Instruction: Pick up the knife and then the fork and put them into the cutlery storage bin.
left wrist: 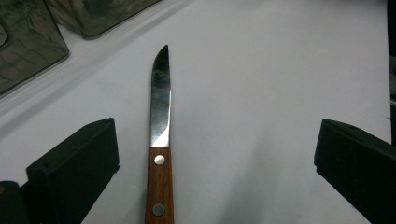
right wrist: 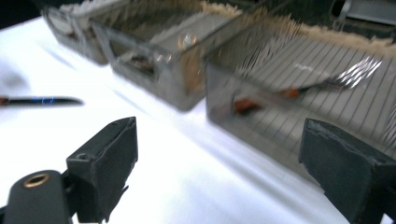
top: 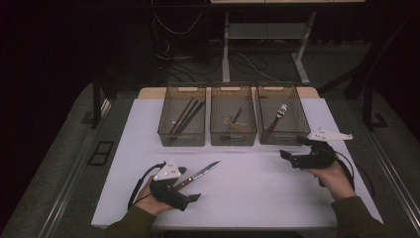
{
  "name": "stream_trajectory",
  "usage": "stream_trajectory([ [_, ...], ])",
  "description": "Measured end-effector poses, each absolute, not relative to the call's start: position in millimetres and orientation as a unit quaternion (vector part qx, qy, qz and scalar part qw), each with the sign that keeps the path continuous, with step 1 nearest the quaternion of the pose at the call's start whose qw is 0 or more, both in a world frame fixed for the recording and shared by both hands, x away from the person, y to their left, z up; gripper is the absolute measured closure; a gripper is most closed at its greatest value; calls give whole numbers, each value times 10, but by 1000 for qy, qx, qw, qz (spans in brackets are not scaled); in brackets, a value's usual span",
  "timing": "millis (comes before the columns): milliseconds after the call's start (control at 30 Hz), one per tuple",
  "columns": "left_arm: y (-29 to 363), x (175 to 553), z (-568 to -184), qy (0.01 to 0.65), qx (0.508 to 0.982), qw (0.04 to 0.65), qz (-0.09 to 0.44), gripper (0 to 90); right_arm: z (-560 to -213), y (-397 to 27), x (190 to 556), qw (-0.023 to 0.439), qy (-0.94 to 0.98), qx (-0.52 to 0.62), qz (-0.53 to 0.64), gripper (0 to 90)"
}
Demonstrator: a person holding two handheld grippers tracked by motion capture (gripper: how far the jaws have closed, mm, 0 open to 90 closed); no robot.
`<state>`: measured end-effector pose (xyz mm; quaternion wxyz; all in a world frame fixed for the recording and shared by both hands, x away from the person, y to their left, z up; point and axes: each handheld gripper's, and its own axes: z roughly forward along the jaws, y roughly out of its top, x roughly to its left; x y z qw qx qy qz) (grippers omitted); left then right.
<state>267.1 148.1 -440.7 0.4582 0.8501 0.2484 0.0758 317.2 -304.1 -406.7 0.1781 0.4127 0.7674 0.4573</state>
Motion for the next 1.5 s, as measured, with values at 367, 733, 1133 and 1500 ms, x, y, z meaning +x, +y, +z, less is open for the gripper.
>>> stream_trajectory([
  [367, 1505, 2681, -4377, 252, 848, 458, 87, 0, -4351, -2950, 2759, 155, 776, 411, 453, 122],
  [733, 1537, 2848, -4350, 265, 857, 430, 100, 115, -4437, -2904, 2519, 155, 787, 403, 441, 122],
  [1133, 1512, 2928, -4407, 288, 876, 379, 85, 577, -4445, -2877, 2540, 157, 788, 399, 442, 122],
  [1500, 1458, 2928, -4446, 291, 883, 360, 81, 731, -4445, -2883, 2544, 157, 788, 398, 442, 122],
])
